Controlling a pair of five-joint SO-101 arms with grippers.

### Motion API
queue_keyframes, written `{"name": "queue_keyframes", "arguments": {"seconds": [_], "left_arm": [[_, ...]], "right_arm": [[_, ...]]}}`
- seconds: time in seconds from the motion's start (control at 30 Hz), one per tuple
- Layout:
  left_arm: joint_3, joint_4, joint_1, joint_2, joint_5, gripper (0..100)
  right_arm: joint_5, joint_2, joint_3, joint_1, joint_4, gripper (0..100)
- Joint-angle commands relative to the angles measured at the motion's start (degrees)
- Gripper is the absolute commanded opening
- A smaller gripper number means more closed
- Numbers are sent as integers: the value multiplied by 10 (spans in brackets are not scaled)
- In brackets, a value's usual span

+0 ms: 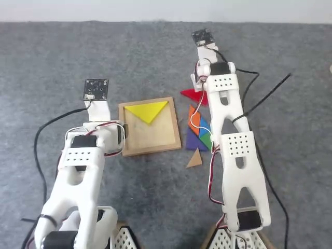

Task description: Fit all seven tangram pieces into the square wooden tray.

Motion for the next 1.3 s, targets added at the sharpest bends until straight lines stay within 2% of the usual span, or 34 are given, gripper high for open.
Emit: {"name": "queue_keyframes", "arguments": {"seconds": [0.0, 0.1, 0.33, 0.47, 0.6, 0.77, 0.87, 1.0, 1.1, 1.17, 1.27], "left_arm": [[-2, 4, -3, -24, -6, 181], [-2, 4, -3, -24, -6, 181], [-2, 4, -3, -24, -7, 181], [-2, 4, -3, -24, -7, 181], [-2, 4, -1, -24, -7, 181], [-2, 4, 0, -24, -7, 181], [-1, 4, -1, -24, -7, 181], [-1, 3, -2, -21, -7, 181], [-1, 2, -3, -20, -7, 181], [-1, 4, -3, -22, -7, 181], [-1, 4, -3, -23, -7, 181]], "right_arm": [[33, -28, -46, -4, 133, 9], [71, -45, -83, -4, 236, 9], [104, -131, -9, 22, 244, 9], [152, -258, 156, 51, 243, 9], [123, -429, 339, 77, 240, 9], [6, -640, 529, 76, 238, 9], [-83, -705, 642, 34, 219, 13], [-304, -709, 757, -15, 142, 13], [-484, -682, 805, -16, 47, 27], [-556, -662, 813, -8, 0, 87], [-641, -635, 813, -9, -28, 255]]}}
